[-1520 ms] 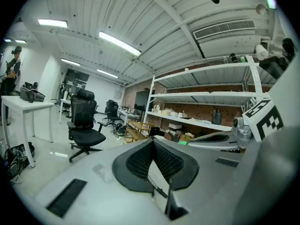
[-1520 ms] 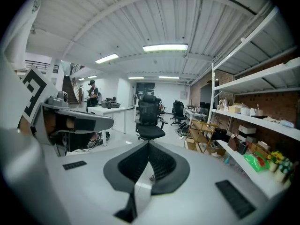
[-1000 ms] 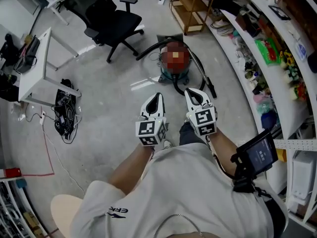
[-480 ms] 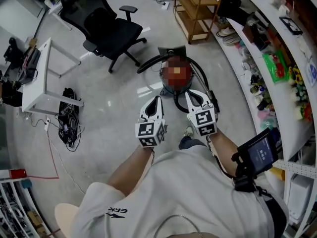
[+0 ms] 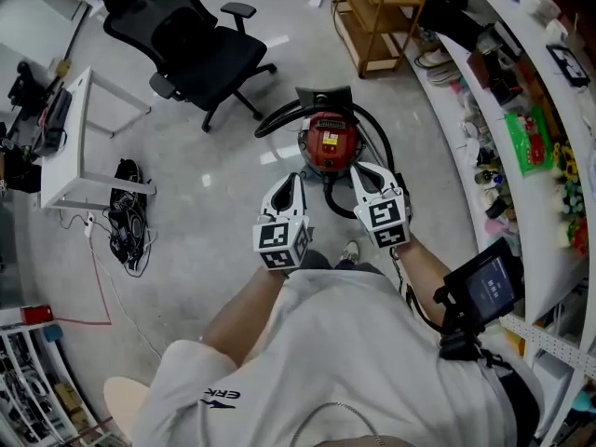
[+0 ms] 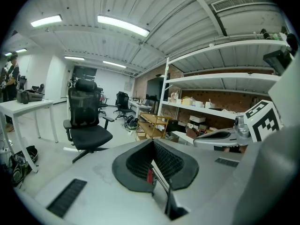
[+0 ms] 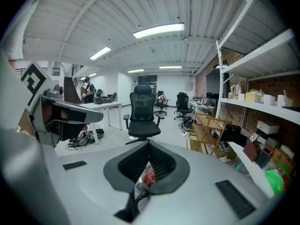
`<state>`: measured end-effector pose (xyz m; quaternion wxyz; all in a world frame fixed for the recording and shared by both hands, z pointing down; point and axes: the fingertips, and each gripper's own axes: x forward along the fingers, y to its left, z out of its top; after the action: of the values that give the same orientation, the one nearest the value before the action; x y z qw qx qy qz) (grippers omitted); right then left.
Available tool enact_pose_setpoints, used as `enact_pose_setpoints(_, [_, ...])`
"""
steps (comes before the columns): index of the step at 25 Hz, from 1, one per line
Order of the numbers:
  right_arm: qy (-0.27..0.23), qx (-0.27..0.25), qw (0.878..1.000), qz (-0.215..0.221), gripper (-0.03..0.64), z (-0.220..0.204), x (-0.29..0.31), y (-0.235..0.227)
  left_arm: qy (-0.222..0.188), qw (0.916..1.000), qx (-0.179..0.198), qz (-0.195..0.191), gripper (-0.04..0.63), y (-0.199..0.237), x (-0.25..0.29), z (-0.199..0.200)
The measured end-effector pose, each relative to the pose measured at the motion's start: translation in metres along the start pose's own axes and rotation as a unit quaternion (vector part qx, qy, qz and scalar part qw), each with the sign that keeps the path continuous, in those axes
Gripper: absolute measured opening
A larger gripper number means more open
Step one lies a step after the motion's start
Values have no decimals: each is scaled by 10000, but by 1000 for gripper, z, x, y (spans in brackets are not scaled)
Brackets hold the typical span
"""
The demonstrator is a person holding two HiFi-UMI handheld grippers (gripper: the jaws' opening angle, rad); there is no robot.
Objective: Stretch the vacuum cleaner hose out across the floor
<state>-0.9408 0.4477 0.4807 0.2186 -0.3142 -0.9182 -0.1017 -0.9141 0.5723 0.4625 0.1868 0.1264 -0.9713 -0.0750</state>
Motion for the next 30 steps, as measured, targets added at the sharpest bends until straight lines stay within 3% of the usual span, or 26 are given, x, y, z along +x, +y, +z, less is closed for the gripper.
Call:
enact_pose_setpoints(13, [471, -122, 9987, 164, 3, -2, 110, -33, 525, 9981, -314, 12, 3, 85, 104, -14])
enact_pose_setpoints(22, [933, -1157, 9873, 561, 3, -16, 201, -39, 1021, 9937, -452, 36, 3, 158, 171, -40])
enact_pose_setpoints(26, [1176, -1356, 9802, 831, 2, -29, 230, -49, 1280, 9899, -587, 136, 3, 175, 196, -60])
enact_pose_setpoints(30, [1386, -1513, 9722, 1129, 3, -51, 263, -64, 1500, 9881, -314, 125, 3, 186, 227, -81])
